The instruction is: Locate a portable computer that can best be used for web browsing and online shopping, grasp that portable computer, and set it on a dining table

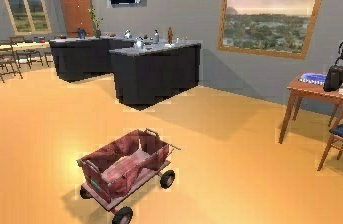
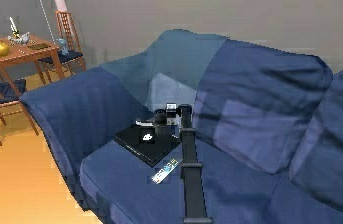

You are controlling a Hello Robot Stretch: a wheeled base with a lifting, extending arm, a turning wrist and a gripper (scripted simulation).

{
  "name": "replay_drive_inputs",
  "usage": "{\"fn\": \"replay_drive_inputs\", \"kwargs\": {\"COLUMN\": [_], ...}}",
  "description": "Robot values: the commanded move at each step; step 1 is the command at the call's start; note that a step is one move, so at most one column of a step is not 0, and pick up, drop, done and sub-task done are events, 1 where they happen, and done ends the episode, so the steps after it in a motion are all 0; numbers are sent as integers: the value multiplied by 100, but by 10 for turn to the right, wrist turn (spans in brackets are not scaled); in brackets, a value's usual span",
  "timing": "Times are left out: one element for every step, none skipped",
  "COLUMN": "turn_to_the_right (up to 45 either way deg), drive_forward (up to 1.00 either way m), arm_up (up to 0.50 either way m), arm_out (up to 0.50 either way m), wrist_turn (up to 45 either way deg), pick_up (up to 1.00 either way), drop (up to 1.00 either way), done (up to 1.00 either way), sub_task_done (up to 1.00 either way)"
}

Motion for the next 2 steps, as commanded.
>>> {"fn": "replay_drive_inputs", "kwargs": {"turn_to_the_right": [0,0], "drive_forward": [0,0], "arm_up": [-30,0], "arm_out": [0,0], "wrist_turn": [0,0], "pick_up": [0,100], "drop": [0,0], "done": [0,0], "sub_task_done": [0,0]}}
